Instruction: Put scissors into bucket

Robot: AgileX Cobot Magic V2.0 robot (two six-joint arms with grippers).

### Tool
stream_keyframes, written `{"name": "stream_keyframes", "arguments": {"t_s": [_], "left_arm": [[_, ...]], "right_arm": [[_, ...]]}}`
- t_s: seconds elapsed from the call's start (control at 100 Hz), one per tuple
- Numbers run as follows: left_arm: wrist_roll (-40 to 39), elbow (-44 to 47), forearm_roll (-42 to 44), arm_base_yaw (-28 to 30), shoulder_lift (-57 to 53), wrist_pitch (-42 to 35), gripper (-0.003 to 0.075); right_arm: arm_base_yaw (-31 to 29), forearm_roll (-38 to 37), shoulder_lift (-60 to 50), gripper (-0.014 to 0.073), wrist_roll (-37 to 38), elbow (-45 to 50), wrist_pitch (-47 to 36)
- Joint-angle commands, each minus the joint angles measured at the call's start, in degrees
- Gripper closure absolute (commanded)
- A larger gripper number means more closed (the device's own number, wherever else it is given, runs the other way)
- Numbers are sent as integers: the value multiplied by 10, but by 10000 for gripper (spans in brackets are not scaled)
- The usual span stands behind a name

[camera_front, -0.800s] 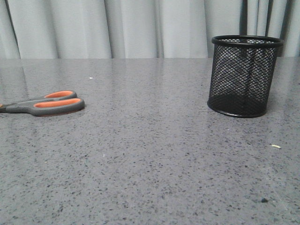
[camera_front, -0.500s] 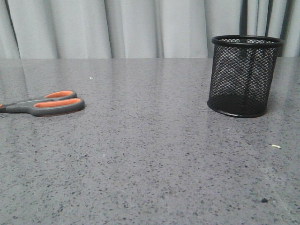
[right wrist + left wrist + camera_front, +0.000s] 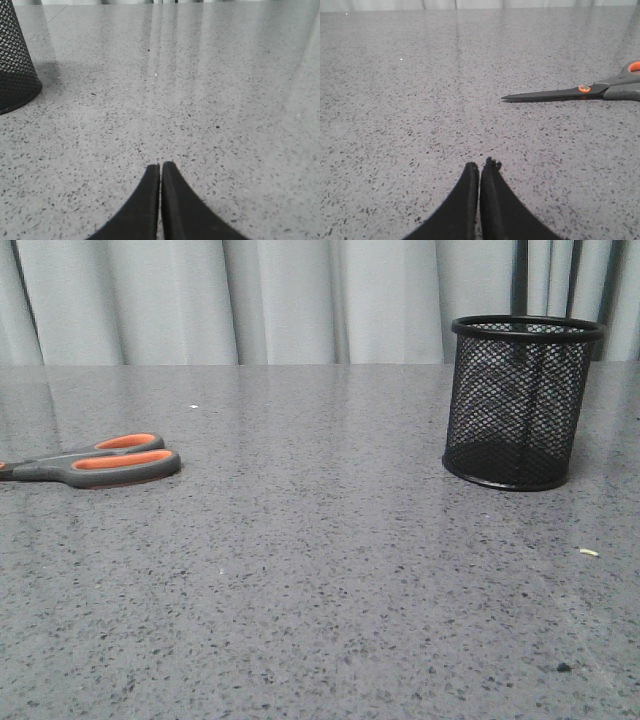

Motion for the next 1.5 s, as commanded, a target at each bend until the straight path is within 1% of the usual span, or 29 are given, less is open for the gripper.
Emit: {"name": "stream_keyframes", "arguments": {"t_s": [0.0,0.18,0.23,0.31,0.38,0.42,0.48,0.53,0.57,0.6,0.69,0.75,0.83,0.93,0.98,1.09,1.16,1.22,1.29,1.35,1.42,1.49], "left_arm": [[-5,22,-4,1,1,-32,740],[-5,22,-4,1,1,-32,740],[-5,22,-4,1,1,-32,740],[-5,22,-4,1,1,-32,740],[-5,22,-4,1,1,-32,740],[-5,22,-4,1,1,-32,740],[-5,22,-4,1,1,-32,740],[-5,22,-15,1,1,-39,740],[-5,22,-49,1,1,-58,740],[-5,22,-78,1,1,-86,740],[-5,22,-218,1,1,-162,740],[-5,22,-309,1,1,-199,740],[-5,22,-386,1,1,-244,740],[-5,20,-488,0,1,-278,740],[-5,19,-531,0,1,-282,740],[-5,15,-561,0,1,-282,739],[-5,-5,-564,0,1,-259,739],[-1,-27,-547,0,4,-220,738],[2,-65,-484,0,13,-172,736],[2,-98,-426,0,26,-135,724],[4,-134,-358,0,47,-110,673],[24,-167,-310,0,75,-91,587]], "right_arm": [[-5,1,-11,638,-2,3,-20],[-5,1,-11,638,-2,3,-42],[-5,1,-11,638,-2,3,-60],[-5,12,-11,638,-2,3,-116],[-5,54,-11,638,-2,3,-172],[-5,97,-11,638,-2,3,-201],[-5,159,-11,638,-2,3,-222],[-5,192,-11,638,-2,3,-230],[-5,208,-11,638,-2,3,-244],[-5,219,-11,638,-2,3,-251],[-5,250,-11,638,-2,3,-261],[-5,253,-11,638,-2,-1,-262],[-5,253,-11,638,-2,-17,-257],[-5,253,-5,638,-2,-50,-225],[-5,250,4,638,-2,-73,-188],[-4,223,43,638,-4,-136,-99],[-4,192,78,638,-5,-181,-34],[-4,180,113,638,-22,-220,25],[0,180,149,638,-39,-268,83],[12,180,172,638,-39,-306,112],[30,181,198,638,-39,-344,144],[45,181,230,638,-39,-380,183]]}}
